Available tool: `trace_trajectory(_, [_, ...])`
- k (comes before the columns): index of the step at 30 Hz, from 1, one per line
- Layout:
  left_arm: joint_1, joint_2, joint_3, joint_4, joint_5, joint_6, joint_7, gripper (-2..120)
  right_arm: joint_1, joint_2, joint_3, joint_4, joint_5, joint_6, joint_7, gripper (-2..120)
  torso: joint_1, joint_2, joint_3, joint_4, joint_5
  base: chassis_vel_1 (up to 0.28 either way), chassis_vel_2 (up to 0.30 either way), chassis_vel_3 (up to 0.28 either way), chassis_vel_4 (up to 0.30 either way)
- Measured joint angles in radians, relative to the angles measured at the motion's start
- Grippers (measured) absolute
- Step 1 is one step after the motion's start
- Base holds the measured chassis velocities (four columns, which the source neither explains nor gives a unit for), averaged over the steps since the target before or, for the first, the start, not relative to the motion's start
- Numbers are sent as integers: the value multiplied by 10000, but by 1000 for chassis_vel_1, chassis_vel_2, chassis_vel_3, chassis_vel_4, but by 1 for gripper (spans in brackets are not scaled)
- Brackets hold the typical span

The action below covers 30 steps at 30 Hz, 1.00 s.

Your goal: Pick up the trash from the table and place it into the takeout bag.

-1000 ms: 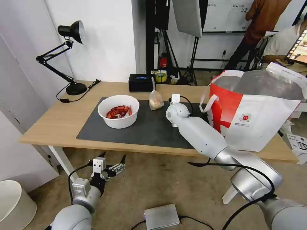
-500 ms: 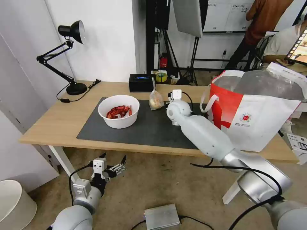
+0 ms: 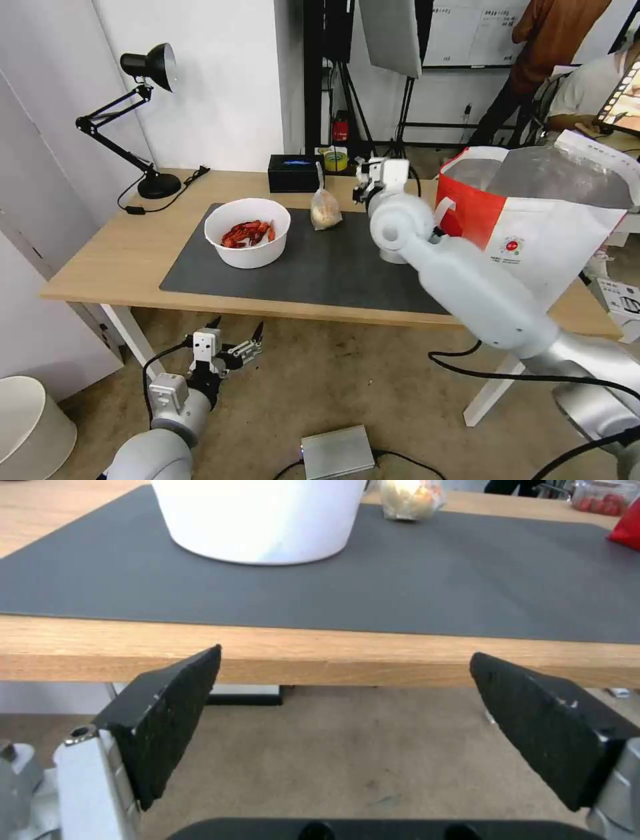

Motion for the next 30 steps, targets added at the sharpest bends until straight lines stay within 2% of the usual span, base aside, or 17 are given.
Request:
trace_trajectory(7, [87,-23,-81,-91,14,2,-2,100,120,-823,274,886,718,-175,566,2,0,0,0,0,1,0,0,0,0])
trace_trajectory(11, [186,-37,-126,-181,77,4,-8,100,11,-1853,809,1553,1281,-189,775,2,0,0,0,-1,2,0,0,0,0])
trace_trajectory(12, [186,-37,-126,-181,77,4,-8,100,11,-1853,809,1553,1281,-189,775,2,0,0,0,-1,2,0,0,0,0])
trace_trajectory(15, [194,-48,-84,-241,131,5,-9,100,-143,-2769,1301,2021,1768,-191,813,2,0,0,0,-2,3,0,0,0,0])
trace_trajectory(20, [94,-30,79,-253,149,4,-6,100,-253,-3437,1754,2301,2122,-177,813,2,-1,1,-1,-2,3,0,0,0,0])
trace_trajectory(24, [-73,49,273,-253,146,5,-5,100,-561,-4285,2410,2497,2456,-147,797,2,0,0,0,-2,1,0,0,0,0])
trace_trajectory(30, [-153,127,370,-264,127,4,-5,100,-1202,-4908,3121,2447,2771,-142,744,2,-1,1,-1,-3,2,0,0,0,0])
